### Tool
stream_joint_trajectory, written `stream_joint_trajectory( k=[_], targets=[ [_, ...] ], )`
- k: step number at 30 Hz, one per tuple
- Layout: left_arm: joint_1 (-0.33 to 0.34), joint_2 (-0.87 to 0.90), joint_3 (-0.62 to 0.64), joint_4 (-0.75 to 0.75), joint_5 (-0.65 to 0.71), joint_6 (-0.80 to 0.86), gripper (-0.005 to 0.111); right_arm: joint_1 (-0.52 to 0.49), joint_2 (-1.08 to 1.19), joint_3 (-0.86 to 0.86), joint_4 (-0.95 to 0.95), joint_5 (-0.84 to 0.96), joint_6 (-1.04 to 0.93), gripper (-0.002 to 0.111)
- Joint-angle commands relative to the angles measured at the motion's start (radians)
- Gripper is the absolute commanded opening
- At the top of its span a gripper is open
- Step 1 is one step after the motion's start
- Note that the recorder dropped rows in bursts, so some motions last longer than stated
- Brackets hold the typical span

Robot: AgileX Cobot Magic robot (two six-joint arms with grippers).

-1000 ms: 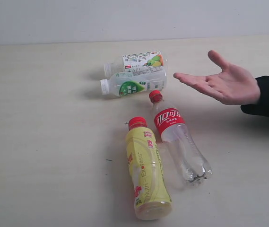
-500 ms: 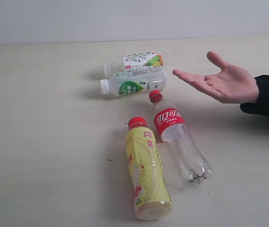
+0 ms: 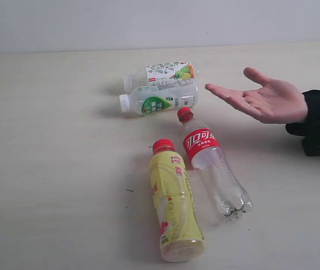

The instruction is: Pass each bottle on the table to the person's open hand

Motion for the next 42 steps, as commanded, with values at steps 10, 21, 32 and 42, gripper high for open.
stream_joint_trajectory(
  k=[10,21,32,42],
  targets=[
    [0.003,-0.004,0.002,0.000,-0.001,-0.005,0.000,0.310,0.014,-0.077,-0.372,-0.031,0.311,0.000],
    [0.003,-0.004,0.002,0.000,-0.001,-0.005,0.000,0.534,0.123,-0.095,-0.726,0.058,0.621,0.000],
    [0.003,-0.004,0.002,0.000,-0.001,-0.005,0.000,0.675,0.164,-0.135,-0.828,0.144,0.685,0.000],
    [0.003,-0.004,0.002,0.000,-0.001,-0.005,0.000,0.675,0.244,-0.135,-0.602,-0.027,0.611,0.014]
  ],
)
